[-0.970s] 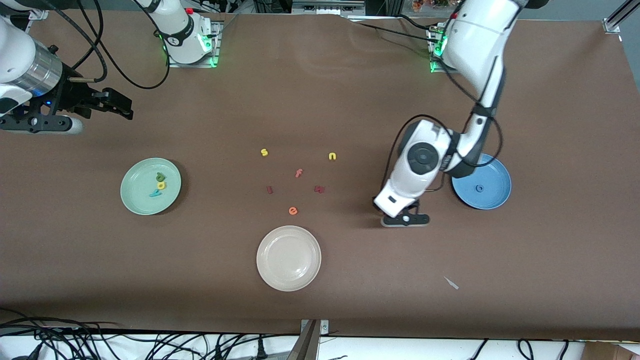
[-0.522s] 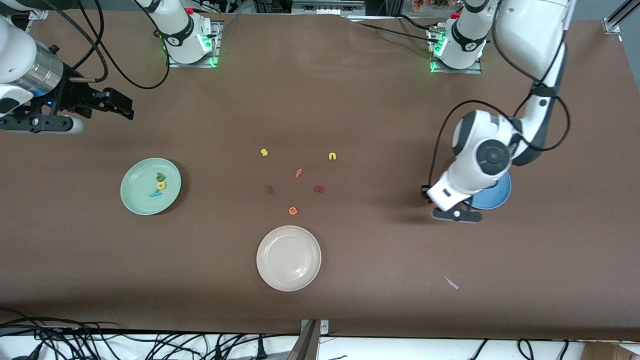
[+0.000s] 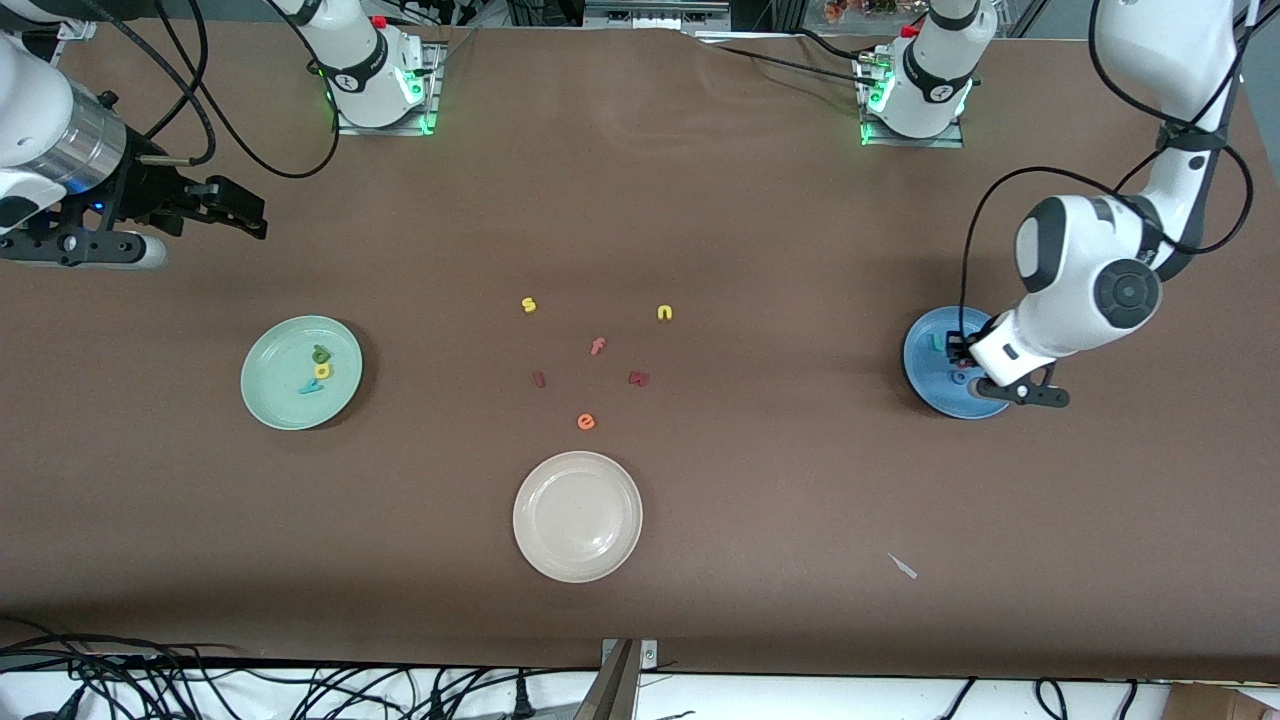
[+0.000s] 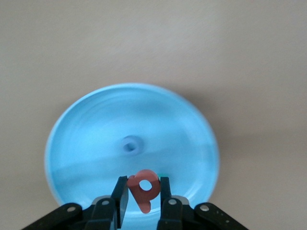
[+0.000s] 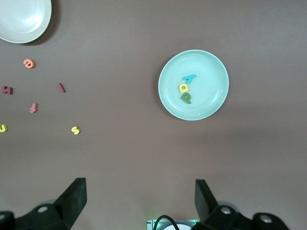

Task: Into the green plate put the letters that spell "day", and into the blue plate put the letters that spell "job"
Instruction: 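Lower the p onto the blue plate and open the left gripper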

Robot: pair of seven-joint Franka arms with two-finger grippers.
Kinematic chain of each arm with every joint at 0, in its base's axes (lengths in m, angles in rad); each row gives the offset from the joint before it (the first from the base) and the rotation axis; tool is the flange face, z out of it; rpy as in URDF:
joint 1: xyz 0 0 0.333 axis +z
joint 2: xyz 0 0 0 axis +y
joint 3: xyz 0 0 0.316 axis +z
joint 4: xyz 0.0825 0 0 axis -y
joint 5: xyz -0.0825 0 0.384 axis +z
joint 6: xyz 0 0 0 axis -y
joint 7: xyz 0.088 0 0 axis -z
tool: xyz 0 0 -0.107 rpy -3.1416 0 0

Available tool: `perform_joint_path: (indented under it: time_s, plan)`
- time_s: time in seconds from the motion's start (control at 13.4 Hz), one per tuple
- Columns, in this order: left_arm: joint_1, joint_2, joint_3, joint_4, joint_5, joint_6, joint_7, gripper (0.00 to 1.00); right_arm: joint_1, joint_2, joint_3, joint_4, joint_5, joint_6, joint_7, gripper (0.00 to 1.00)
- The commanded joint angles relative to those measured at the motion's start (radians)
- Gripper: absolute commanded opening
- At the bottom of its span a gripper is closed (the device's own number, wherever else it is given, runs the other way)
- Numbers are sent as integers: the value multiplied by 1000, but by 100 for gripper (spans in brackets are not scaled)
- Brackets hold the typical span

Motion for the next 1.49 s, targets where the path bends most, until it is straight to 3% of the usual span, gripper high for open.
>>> perform_joint_path:
  time_s: [0.0, 0.07, 0.15, 0.45, 0.67, 1.12, 1.42]
  plan:
    - [14, -41, 37, -46, 34, 9, 78, 48, -5, -12, -1, -11, -11, 3, 17, 100]
    - [21, -39, 40, -46, 34, 9, 80, 78, -8, -10, -1, -10, -12, 2, 17, 100]
    - [21, -38, 40, -46, 34, 9, 81, 100, -8, -10, -2, -10, -14, -6, 17, 100]
    - [19, -39, 40, -57, 33, 9, 68, 100, -3, -10, -1, -8, -15, 0, 18, 100]
    - [21, -124, 38, -101, 33, 8, 72, 100, -5, -10, -1, -7, -15, 3, 17, 100]
    - [5, -142, 32, -61, 21, 6, 66, 100, -8, -10, -2, -7, -17, 5, 18, 100]
    - [2, -176, 5, -49, 31, -104, 52, 100, -8, -10, -2, -8, -17, 5, 17, 100]
